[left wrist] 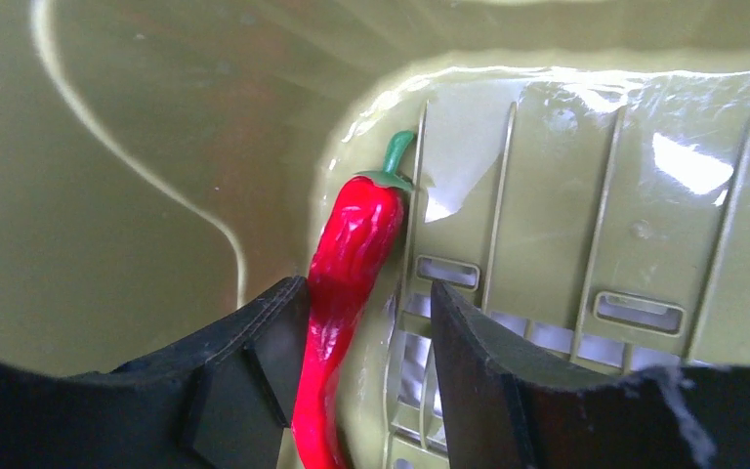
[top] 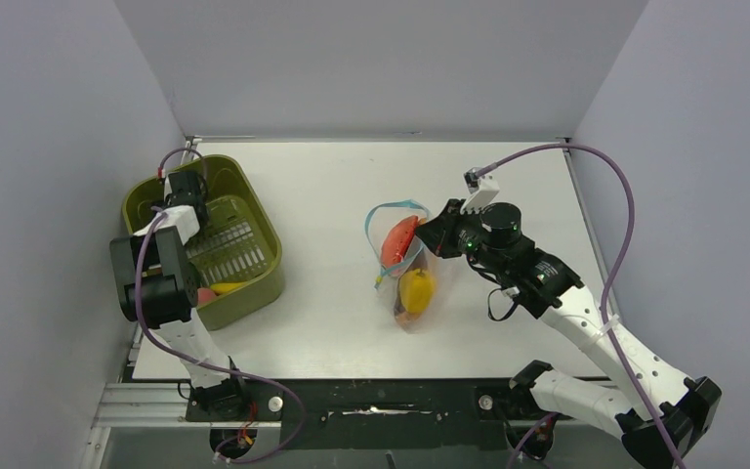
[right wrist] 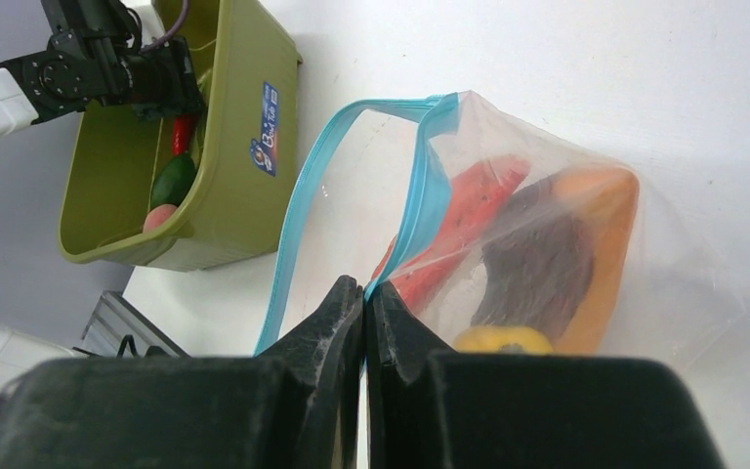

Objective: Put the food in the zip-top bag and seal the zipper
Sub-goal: Pick up the fake vegetable from the bin.

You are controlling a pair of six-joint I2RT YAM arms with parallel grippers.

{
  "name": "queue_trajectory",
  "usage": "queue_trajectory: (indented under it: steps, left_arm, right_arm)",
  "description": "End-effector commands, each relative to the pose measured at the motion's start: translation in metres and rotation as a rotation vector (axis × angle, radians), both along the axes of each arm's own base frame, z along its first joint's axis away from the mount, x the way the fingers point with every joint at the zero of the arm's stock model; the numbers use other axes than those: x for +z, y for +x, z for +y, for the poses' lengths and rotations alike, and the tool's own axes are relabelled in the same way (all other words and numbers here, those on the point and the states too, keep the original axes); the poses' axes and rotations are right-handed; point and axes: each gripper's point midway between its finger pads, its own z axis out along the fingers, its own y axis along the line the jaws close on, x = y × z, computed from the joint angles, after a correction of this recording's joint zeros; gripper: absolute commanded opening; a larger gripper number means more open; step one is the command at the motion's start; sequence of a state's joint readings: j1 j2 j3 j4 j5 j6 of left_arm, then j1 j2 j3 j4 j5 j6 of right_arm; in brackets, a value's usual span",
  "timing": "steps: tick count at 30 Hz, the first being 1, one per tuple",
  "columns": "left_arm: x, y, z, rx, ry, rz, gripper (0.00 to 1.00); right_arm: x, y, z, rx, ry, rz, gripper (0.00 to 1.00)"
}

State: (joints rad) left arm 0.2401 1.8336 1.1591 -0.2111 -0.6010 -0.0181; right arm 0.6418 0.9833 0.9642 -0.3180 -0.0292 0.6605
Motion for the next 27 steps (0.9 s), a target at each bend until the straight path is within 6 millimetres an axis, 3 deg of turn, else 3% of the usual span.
queue_trajectory:
  steps: [1,11,19,23,27]
  left_arm:
    - [0.015,0.016,0.016,0.027,0.03,-0.07,0.46]
    - [0.005,0.012,0.022,0.04,0.015,-0.049,0.45]
    - [0.003,0.017,0.017,0.029,-0.012,-0.06,0.34]
    - [0.003,0.023,0.007,0.013,-0.052,-0.072,0.29]
    - [0.015,0.03,-0.012,-0.026,-0.063,-0.108,0.26]
  right_arm:
    - [0.043,0.01,-0.001,-0.027,0.053,-0.104,0.0]
    - [0.038,0.013,-0.001,-0.042,0.056,-0.092,0.0]
    - [0.039,0.012,-0.005,-0.057,0.052,-0.094,0.0]
    - [0.038,0.012,-0.005,-0.057,0.052,-0.094,0.0]
    - [0.037,0.011,-0.005,-0.055,0.053,-0.093,0.0]
